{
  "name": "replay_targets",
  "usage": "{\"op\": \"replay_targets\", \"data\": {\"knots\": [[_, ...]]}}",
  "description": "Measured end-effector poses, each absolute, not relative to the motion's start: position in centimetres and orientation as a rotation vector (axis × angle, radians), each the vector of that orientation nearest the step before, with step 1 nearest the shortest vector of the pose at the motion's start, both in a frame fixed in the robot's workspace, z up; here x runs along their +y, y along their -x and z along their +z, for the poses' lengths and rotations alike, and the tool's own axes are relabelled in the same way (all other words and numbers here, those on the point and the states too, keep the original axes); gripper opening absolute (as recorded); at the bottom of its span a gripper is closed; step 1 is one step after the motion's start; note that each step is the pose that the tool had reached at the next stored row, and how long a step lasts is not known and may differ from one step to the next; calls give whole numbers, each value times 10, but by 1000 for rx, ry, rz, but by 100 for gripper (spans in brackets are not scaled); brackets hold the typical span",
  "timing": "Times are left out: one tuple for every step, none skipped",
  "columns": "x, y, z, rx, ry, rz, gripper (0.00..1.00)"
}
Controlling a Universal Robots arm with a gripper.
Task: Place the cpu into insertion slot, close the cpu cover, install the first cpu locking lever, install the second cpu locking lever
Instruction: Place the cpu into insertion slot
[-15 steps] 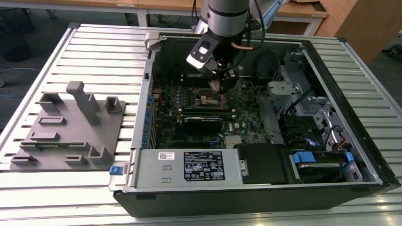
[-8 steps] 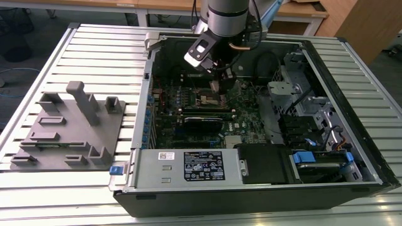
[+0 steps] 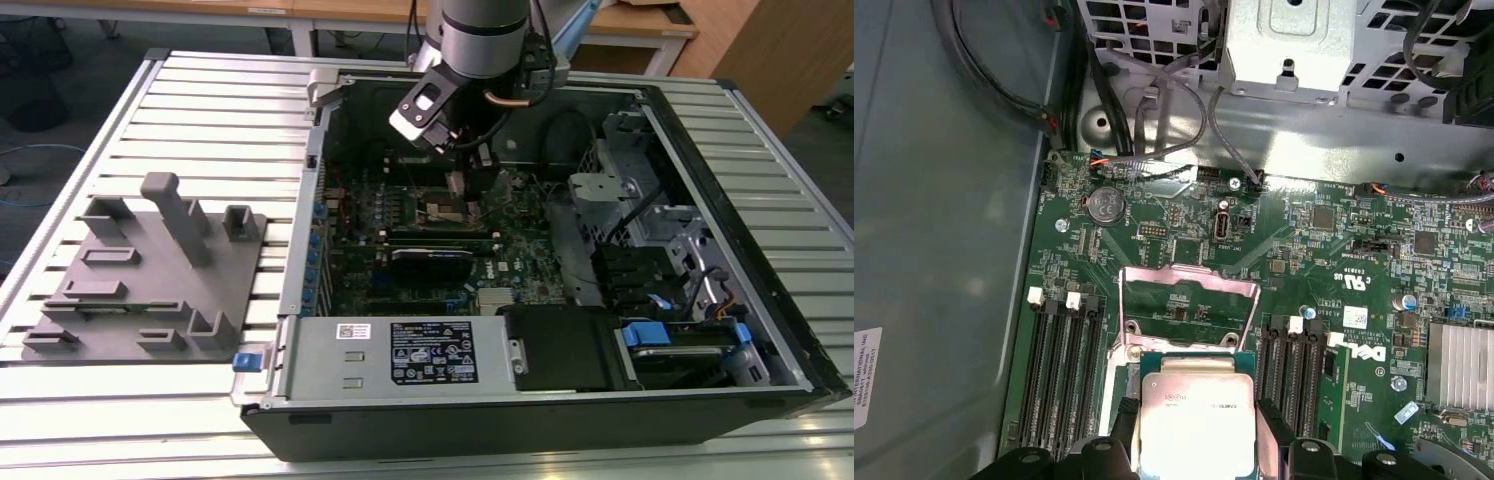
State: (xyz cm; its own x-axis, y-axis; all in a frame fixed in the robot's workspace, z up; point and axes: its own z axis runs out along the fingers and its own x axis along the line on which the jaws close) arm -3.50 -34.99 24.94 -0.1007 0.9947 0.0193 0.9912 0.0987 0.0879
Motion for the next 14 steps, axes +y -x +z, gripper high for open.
{"op": "replay_targets", "data": {"knots": [[-350,35,249,2295,-2076,121,54],[-350,35,249,2295,-2076,121,54],[-350,35,249,2295,-2076,121,54],[-350,35,249,2295,-2076,121,54],[-350,35,249,2295,-2076,121,54],[-350,35,249,2295,-2076,121,54],[-350,35,249,2295,-2076,121,54],[-350,35,249,2294,-2077,121,54],[-350,35,249,2291,-2080,121,54],[-350,35,249,2286,-2086,121,54],[-350,35,249,2278,-2094,121,54],[-350,35,249,2266,-2106,120,54],[-350,35,249,2251,-2122,120,54],[-350,35,249,2235,-2137,119,54]]}}
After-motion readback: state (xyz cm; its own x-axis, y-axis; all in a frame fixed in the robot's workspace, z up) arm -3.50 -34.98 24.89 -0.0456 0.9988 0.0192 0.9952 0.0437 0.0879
